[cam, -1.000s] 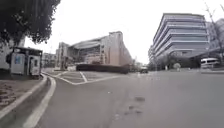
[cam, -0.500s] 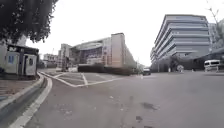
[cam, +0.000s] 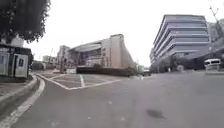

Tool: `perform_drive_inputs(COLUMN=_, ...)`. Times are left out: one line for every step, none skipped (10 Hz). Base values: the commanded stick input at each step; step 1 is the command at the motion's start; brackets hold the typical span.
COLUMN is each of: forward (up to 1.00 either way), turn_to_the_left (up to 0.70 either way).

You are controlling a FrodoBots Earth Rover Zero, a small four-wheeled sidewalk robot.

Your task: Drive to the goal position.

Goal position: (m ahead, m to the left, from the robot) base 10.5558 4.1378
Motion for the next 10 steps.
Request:
perform_drive_inputs(forward=0.7, turn_to_the_left=0.0)
perform_drive_inputs(forward=0.7, turn_to_the_left=0.0)
perform_drive_inputs(forward=0.7, turn_to_the_left=0.0)
perform_drive_inputs(forward=0.7, turn_to_the_left=0.0)
perform_drive_inputs(forward=0.7, turn_to_the_left=0.0)
perform_drive_inputs(forward=0.7, turn_to_the_left=0.0)
perform_drive_inputs(forward=0.7, turn_to_the_left=0.0)
perform_drive_inputs(forward=0.7, turn_to_the_left=0.0)
perform_drive_inputs(forward=0.7, turn_to_the_left=0.0)
perform_drive_inputs(forward=0.7, turn_to_the_left=0.0)
